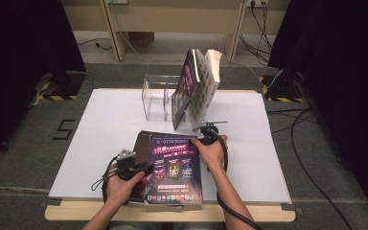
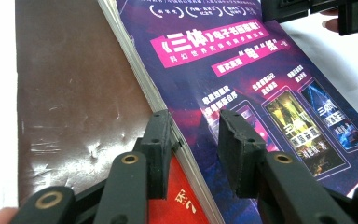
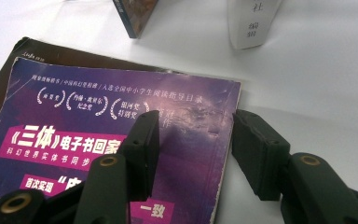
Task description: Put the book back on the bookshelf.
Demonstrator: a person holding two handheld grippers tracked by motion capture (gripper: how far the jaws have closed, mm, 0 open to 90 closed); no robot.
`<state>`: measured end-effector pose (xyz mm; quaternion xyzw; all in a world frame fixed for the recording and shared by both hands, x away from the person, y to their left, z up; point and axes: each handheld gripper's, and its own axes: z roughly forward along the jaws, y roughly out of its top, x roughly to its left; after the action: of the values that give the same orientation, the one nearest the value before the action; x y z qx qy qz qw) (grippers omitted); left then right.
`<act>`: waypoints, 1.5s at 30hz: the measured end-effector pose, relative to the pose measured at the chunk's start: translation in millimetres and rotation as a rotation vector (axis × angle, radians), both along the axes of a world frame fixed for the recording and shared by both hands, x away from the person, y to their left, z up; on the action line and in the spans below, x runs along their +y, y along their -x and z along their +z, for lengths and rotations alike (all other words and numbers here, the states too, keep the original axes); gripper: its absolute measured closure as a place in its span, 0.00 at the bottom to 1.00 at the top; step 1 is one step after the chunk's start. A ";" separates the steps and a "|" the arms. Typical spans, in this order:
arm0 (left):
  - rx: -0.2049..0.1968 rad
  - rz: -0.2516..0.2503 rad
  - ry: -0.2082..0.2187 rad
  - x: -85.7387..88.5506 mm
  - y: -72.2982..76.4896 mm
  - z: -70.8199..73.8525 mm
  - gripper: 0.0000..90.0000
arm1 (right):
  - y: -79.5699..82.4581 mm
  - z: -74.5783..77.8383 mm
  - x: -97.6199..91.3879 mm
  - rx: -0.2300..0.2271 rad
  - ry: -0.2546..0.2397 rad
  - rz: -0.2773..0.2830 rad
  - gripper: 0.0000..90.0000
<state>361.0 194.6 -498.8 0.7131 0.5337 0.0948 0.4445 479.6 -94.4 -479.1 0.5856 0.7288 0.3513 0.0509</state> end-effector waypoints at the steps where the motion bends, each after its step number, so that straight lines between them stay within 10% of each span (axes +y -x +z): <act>1: 0.001 0.002 0.001 -0.3 -0.2 0.1 0.71 | -0.7 0.2 -0.6 0.006 -0.008 0.000 0.58; 23: 0.031 -0.005 -0.062 -4.7 -5.0 6.1 0.73 | 2.9 -3.3 -17.8 0.041 -0.122 -0.043 0.77; 45: 0.027 -0.001 -0.059 -4.6 -4.2 5.6 0.73 | -19.5 -4.0 -10.1 0.008 -0.112 -0.014 0.62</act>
<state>365.2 189.9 -493.3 0.7273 0.5364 0.1007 0.4162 499.2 -104.5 -483.1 0.5939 0.7042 0.3887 0.0175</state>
